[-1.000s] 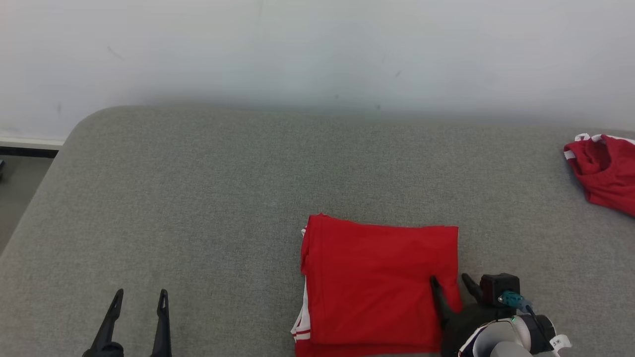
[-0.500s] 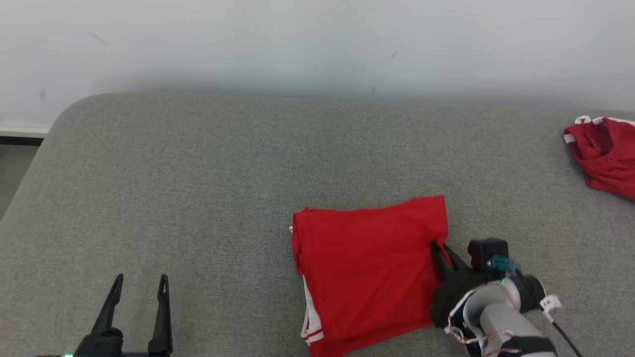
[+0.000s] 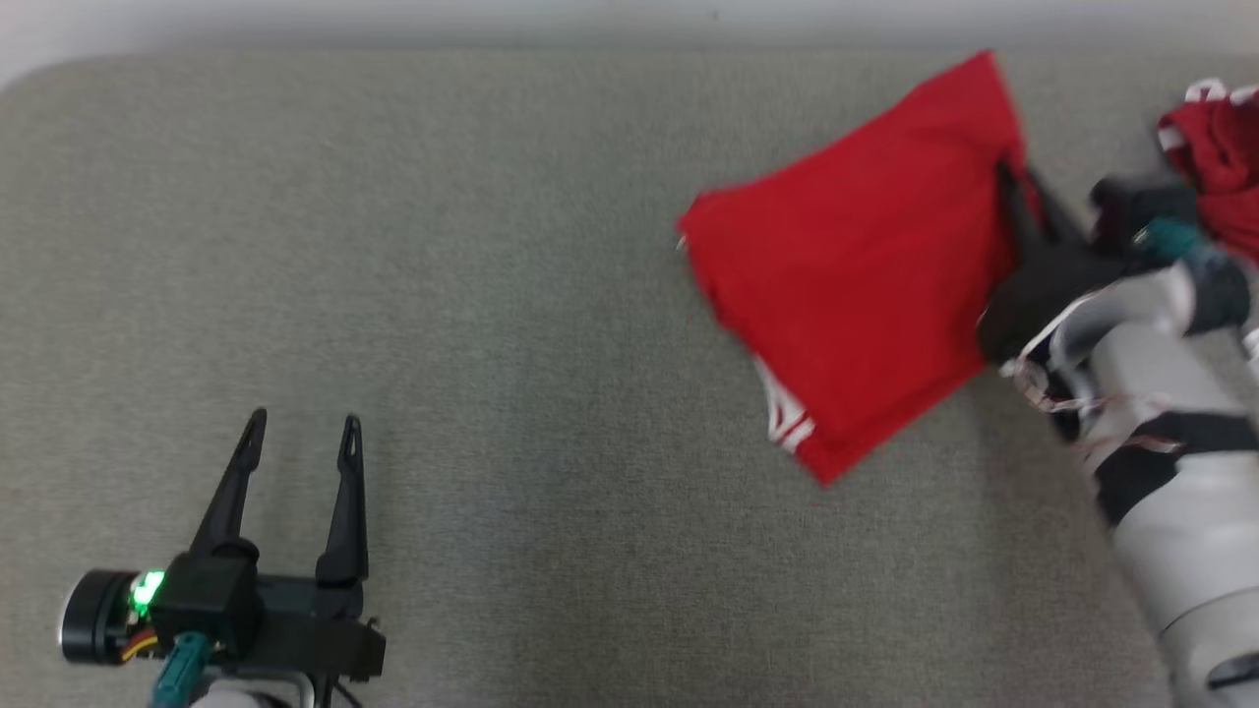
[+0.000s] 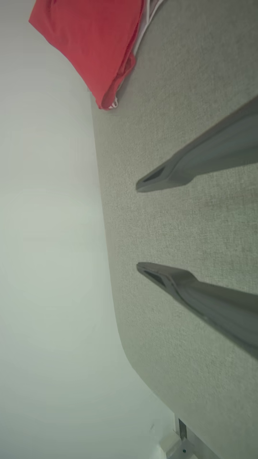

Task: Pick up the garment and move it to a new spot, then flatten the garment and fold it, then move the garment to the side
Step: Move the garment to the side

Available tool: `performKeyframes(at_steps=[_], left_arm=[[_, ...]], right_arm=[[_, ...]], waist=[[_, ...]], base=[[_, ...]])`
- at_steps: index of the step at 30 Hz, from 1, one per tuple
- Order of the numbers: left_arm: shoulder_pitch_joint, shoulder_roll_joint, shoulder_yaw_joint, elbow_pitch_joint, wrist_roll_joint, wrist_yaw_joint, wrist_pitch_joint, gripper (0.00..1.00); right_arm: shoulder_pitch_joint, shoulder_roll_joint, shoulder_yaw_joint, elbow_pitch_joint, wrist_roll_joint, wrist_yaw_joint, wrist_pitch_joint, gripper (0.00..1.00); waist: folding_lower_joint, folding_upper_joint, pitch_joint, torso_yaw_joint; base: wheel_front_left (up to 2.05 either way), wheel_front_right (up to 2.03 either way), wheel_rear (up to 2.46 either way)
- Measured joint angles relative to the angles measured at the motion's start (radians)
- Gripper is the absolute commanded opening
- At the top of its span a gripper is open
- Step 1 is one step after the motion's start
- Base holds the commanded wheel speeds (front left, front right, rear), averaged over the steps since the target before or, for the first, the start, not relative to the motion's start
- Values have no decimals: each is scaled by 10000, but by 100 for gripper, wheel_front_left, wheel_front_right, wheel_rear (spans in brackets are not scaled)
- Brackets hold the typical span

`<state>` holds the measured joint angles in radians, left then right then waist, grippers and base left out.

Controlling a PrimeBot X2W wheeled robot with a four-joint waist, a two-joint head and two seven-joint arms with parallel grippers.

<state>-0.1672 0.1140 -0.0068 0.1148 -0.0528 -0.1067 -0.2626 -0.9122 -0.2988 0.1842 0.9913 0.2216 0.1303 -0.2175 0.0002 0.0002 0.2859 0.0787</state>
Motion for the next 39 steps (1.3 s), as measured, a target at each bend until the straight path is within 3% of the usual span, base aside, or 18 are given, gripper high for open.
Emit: performKeyframes(at_steps=[17,28,39], left_arm=[[-1389,288,-190,-1348,15,-167,2,100],[-1647,625,-322,-2109,79,-176,2,100],[-1781,744,-384,-2694,113,-184,-4,100]], right_arm=[[-2814,-3361,119,-1034,-17,0,1131,0],[-3047,-5563,174,-2042,234,0,2460,0],[-2719,-6924,546,-2663,293,0,3563,0]], waist=[[0,1,2416,-1041],[-1,0,3445,-1464],[-2,-1,4165,-1439]], base=[[0,0,0],[0,0,0],[0,0,0]])
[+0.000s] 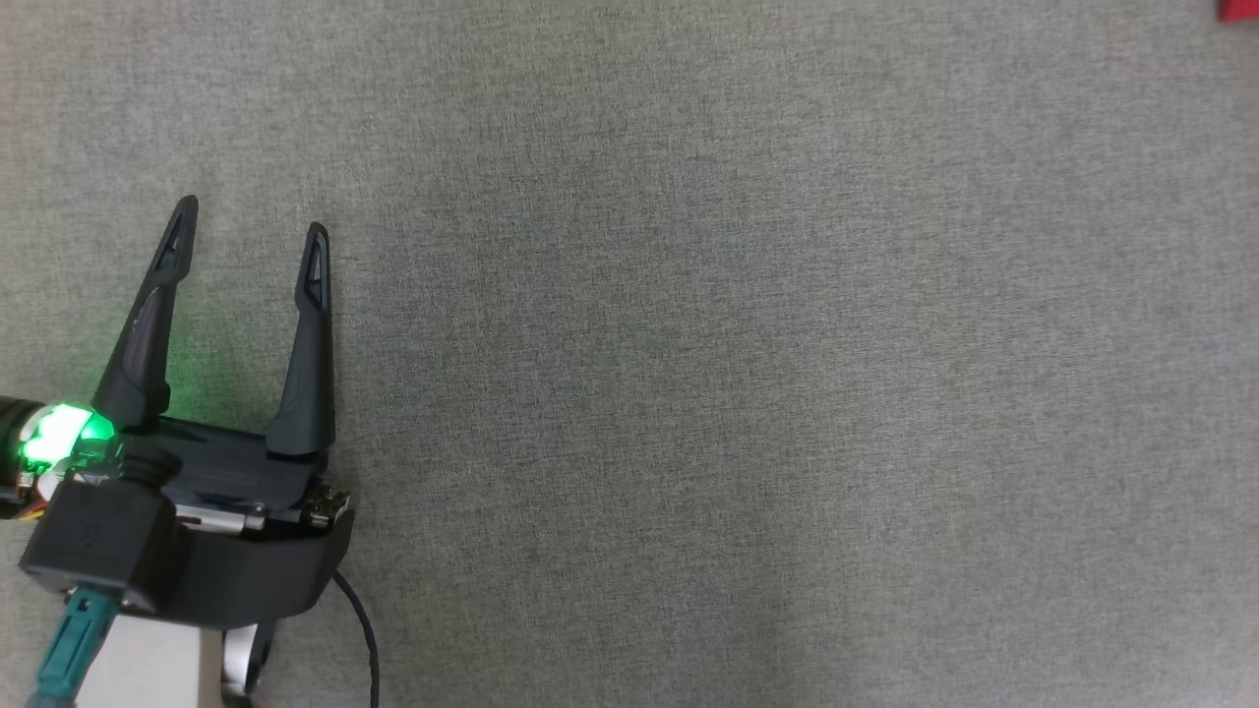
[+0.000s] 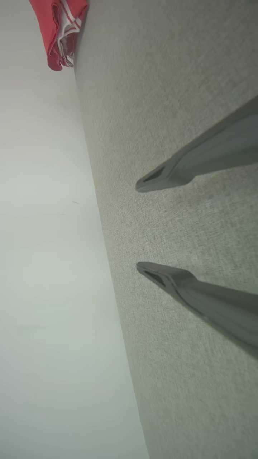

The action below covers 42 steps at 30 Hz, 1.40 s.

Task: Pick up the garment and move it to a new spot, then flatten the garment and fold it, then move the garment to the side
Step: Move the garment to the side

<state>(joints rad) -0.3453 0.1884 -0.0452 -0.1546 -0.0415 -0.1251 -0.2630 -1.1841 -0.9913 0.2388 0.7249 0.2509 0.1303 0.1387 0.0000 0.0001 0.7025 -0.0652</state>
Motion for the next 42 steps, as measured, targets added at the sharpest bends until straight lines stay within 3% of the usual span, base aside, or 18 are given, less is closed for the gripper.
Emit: performKeyframes(at_steps=[6,7,8,9,19,31,42], left_arm=[[-28,61,29,-113,33,-42,-8,100],[-32,75,35,-111,36,-42,-8,100],[-34,88,52,-102,38,-42,-8,100],[-35,90,61,-90,38,-42,-8,100],[320,-92,368,541,-58,125,4,100],[2175,-472,1127,1235,-261,476,4,100],[3816,-627,1524,1624,-280,639,4,100]], right_arm=[[505,-159,-424,25,-92,0,188,0],[546,-138,-481,-29,-153,0,125,35],[573,-105,-535,-84,-192,0,84,91],[590,-48,-566,-125,-242,0,46,100],[547,811,-955,-871,-775,0,-924,100],[1420,2821,-226,-1544,-644,0,-2602,100],[4801,4993,-997,-2959,-401,0,-3149,100]], waist=[[0,0,160,23],[-1,0,163,14],[0,0,158,1],[0,0,143,-15],[1,0,-762,-55],[-1,-1,-2933,142],[-3,-4,-5455,540]], base=[[0,0,0],[0,0,0],[0,0,0],[0,0,0],[0,0,0],[0,0,0],[0,0,0]])
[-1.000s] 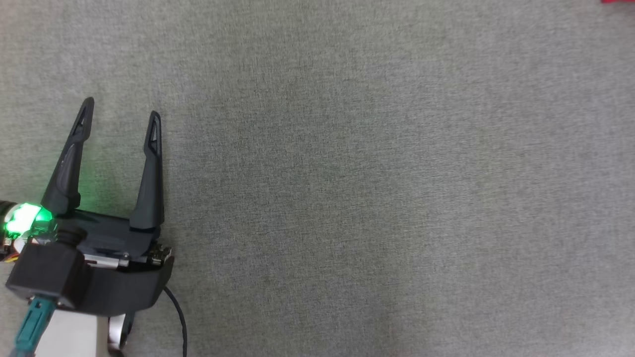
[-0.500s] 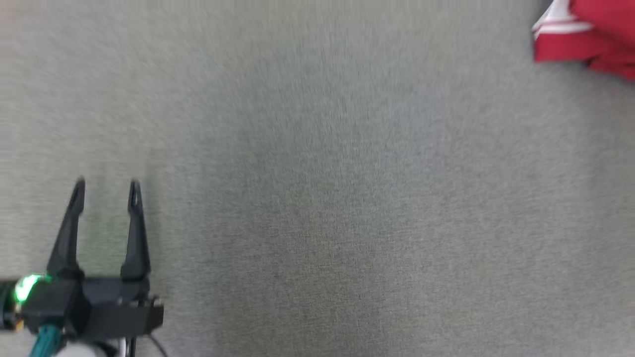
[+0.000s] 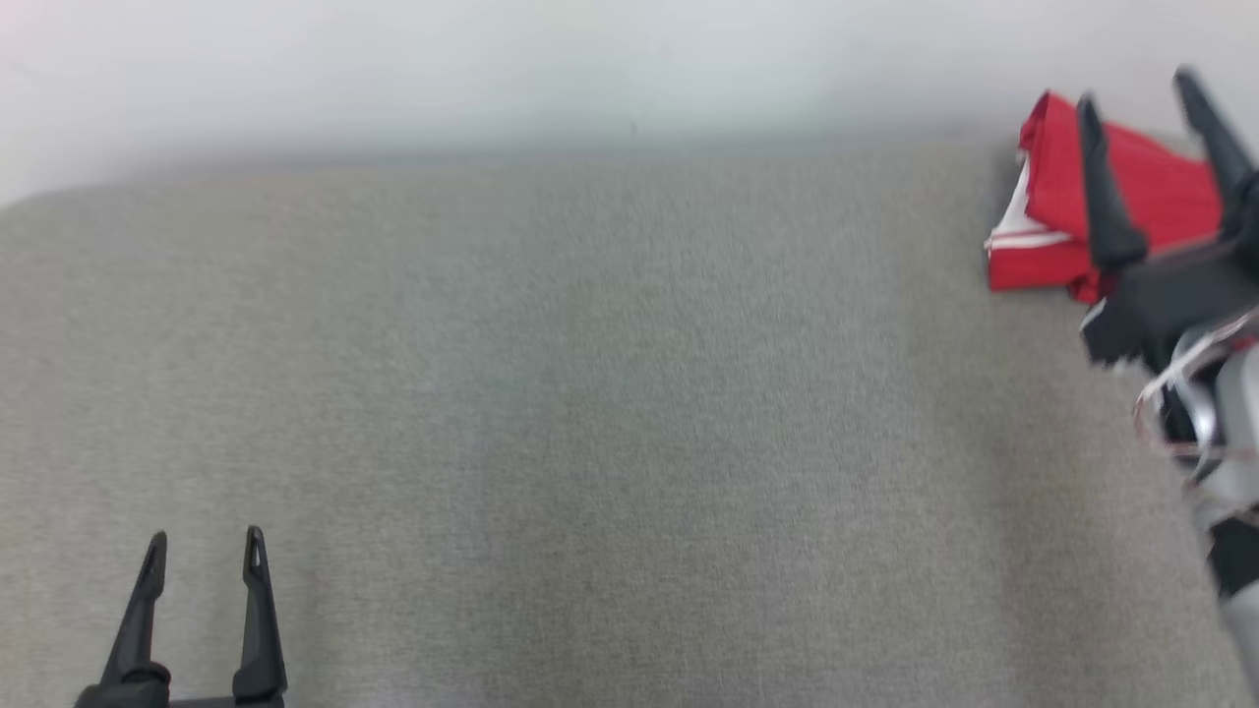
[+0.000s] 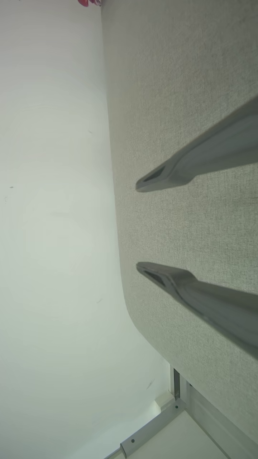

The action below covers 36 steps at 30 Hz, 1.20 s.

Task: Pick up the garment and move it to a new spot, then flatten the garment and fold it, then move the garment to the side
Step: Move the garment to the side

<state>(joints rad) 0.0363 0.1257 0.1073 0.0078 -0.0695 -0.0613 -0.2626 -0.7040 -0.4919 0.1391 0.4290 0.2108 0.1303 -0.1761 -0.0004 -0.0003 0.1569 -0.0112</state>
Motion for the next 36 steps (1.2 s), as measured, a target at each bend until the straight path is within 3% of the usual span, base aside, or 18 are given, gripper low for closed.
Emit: performKeyframes(at_steps=[11,25,36], left_arm=[[434,0,-153,384,117,-13,0,100],[492,-107,-431,863,153,-33,0,100],[579,-117,-552,1164,109,-92,0,100]], right_arm=[[3387,1664,-1091,-1407,0,0,82,100],[6480,3429,-2186,-2290,-717,0,-458,100],[7780,4125,-2339,-2447,-765,0,-805,100]], waist=[[1,1,-1318,481],[3,3,-1842,428],[3,3,-2064,323]], base=[[0,0,0],[0,0,0],[0,0,0]])
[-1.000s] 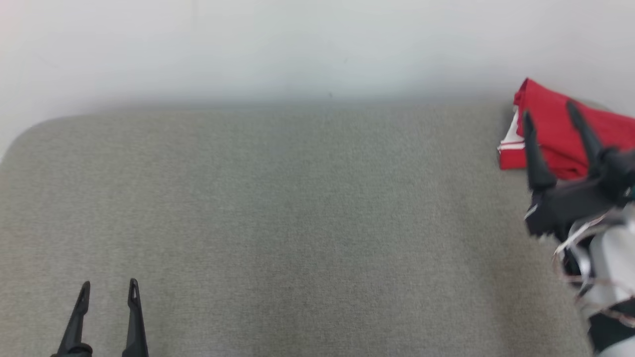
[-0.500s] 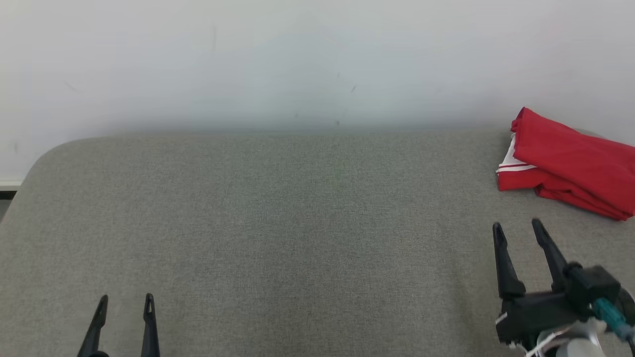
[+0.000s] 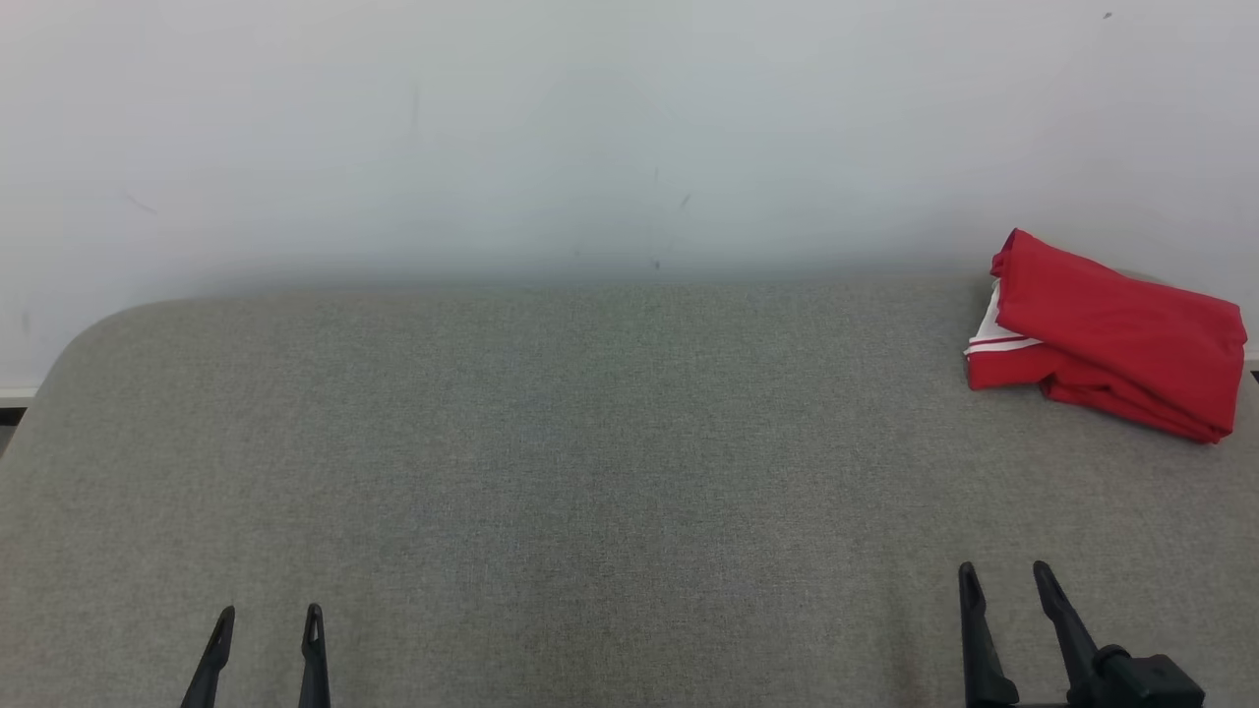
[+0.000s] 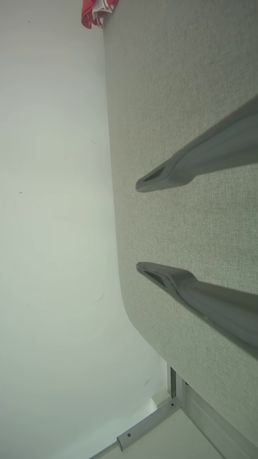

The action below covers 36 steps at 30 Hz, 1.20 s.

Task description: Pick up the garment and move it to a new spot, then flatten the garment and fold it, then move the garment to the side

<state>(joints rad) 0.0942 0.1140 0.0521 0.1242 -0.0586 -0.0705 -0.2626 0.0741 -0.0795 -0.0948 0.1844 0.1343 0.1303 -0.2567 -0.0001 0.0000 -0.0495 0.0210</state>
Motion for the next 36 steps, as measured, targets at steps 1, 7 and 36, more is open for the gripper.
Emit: performKeyframes(at_steps=[1,7,36], left_arm=[[5,8,6,25,0,0,0,100],[10,15,-13,102,2,38,0,100],[113,81,-362,560,117,56,46,0]], right_arm=[[46,33,48,-12,-8,0,-6,100],[129,92,336,-113,-153,0,-38,100],[275,171,639,140,-470,0,23,0]], waist=[[0,0,-11,-7],[0,0,-51,-1],[2,0,-87,169]], base=[[0,0,0],[0,0,0],[0,0,0]])
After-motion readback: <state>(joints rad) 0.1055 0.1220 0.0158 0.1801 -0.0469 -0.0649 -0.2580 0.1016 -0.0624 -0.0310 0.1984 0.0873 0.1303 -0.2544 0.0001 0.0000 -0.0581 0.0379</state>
